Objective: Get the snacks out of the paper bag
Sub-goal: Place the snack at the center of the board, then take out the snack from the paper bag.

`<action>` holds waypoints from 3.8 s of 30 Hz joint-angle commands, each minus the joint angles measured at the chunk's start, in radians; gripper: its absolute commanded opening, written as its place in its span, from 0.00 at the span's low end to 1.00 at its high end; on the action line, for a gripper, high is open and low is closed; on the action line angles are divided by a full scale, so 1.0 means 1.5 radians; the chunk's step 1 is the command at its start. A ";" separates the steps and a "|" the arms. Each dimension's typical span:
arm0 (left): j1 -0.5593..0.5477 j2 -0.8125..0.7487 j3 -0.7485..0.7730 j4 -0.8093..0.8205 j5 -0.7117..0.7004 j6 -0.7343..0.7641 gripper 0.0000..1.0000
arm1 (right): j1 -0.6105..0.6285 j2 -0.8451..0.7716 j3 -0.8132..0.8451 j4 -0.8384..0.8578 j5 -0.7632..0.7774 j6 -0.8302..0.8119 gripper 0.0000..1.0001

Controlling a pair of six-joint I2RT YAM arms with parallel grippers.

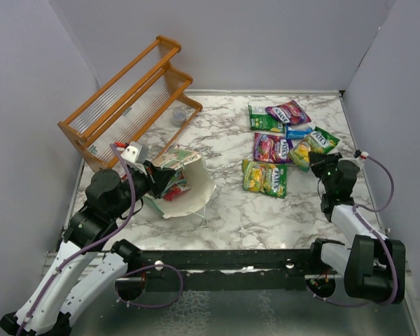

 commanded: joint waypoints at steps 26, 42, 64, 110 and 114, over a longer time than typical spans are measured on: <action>0.000 -0.002 0.021 0.003 -0.003 -0.001 0.00 | -0.027 0.470 -0.061 0.588 0.117 0.325 0.17; -0.001 0.010 0.010 0.020 0.010 -0.010 0.00 | -0.019 -0.027 -0.067 -0.085 0.253 0.094 1.00; 0.000 -0.004 -0.005 0.057 0.064 -0.018 0.00 | 0.168 0.012 0.145 0.069 -0.466 -0.367 1.00; -0.001 -0.022 -0.119 0.152 0.274 -0.040 0.00 | 0.943 0.401 0.250 0.043 0.039 -1.140 0.45; -0.001 -0.031 -0.121 0.146 0.267 -0.034 0.00 | 0.916 0.412 0.246 0.043 0.046 -1.183 0.45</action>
